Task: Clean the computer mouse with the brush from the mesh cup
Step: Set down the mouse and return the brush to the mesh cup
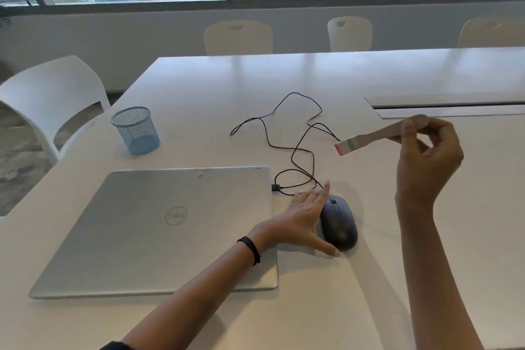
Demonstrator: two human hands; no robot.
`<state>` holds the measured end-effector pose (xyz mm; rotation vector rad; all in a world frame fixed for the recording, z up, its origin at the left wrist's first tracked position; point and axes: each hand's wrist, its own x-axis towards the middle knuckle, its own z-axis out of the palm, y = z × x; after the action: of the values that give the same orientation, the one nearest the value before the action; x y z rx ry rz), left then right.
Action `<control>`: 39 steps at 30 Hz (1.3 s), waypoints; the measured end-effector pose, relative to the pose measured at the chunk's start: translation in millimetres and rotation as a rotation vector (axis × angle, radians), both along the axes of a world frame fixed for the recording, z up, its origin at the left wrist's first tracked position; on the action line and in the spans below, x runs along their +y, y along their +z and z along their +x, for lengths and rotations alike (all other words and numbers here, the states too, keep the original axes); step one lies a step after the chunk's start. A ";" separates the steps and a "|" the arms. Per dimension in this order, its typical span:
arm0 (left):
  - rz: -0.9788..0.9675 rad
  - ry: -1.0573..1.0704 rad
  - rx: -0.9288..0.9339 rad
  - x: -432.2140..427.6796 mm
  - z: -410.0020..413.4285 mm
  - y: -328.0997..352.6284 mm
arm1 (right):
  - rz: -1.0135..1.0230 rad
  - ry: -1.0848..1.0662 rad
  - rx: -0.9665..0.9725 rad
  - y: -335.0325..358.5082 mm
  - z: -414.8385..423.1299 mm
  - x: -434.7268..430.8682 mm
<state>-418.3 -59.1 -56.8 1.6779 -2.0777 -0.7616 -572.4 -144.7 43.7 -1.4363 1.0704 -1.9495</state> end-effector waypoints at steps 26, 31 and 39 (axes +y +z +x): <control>-0.420 0.498 -0.006 48.4 297.4 60.0 | -0.167 0.244 0.033 34.0 229.5 25.2; -0.447 0.629 -0.010 56.7 356.3 72.2 | -0.183 0.309 0.005 37.7 283.9 31.5; -0.268 0.698 -0.051 50.5 413.7 85.6 | -0.172 0.377 -0.042 38.5 358.5 43.0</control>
<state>-4.7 -8.6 28.8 2.0680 -1.3722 -0.2056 -213.9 -101.7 82.2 -1.5492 0.5718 -1.8184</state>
